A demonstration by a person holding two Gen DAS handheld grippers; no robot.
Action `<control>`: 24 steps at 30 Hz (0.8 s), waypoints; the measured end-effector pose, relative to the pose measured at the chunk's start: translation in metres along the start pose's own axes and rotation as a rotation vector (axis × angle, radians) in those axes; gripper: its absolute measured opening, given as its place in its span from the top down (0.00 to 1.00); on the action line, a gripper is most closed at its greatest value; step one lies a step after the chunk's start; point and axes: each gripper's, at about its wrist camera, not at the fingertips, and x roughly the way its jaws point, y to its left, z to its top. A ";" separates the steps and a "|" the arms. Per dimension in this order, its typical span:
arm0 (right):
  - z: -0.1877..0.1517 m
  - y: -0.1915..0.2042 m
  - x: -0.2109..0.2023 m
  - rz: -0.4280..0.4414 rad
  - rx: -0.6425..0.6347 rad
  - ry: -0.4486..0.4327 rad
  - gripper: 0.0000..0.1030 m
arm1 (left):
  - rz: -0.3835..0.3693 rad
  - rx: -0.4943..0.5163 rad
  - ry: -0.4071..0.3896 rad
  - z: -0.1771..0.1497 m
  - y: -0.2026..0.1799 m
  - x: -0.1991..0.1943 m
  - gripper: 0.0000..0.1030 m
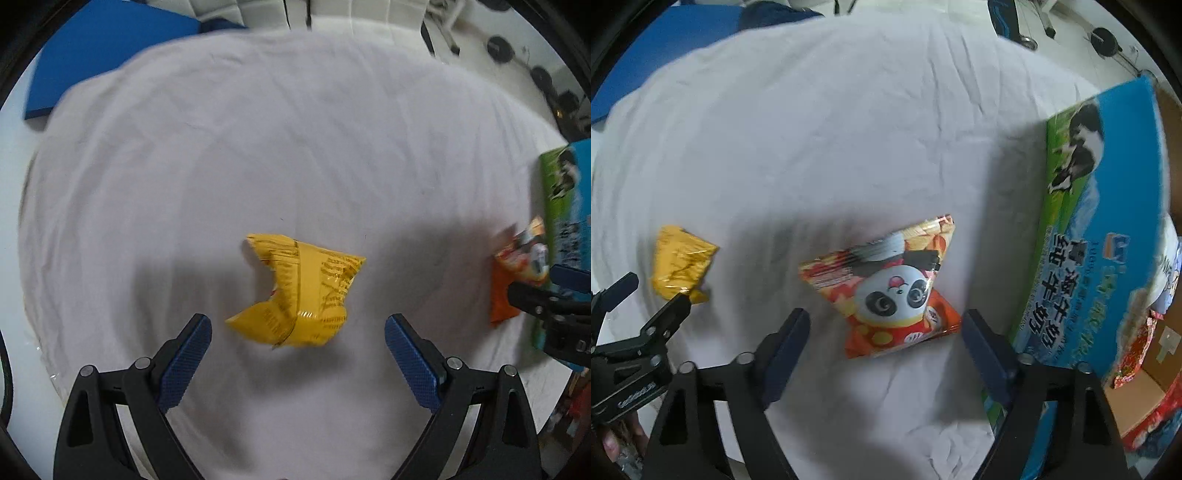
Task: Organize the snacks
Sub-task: 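Grasp the yellow pack with the left gripper while the right grasps the panda pack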
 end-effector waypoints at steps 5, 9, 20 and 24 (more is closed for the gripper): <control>0.001 -0.003 0.015 -0.018 0.036 0.018 0.55 | -0.013 -0.023 -0.021 0.004 0.002 0.012 0.23; 0.001 -0.003 0.015 0.024 0.055 0.026 0.57 | -0.084 -0.114 -0.021 0.003 0.014 0.013 0.32; 0.010 -0.010 0.019 0.069 0.073 0.053 0.54 | -0.156 -0.159 0.021 0.007 0.022 0.036 0.36; 0.010 -0.008 0.018 0.050 0.063 0.039 0.58 | -0.147 -0.153 0.002 0.002 0.017 0.032 0.44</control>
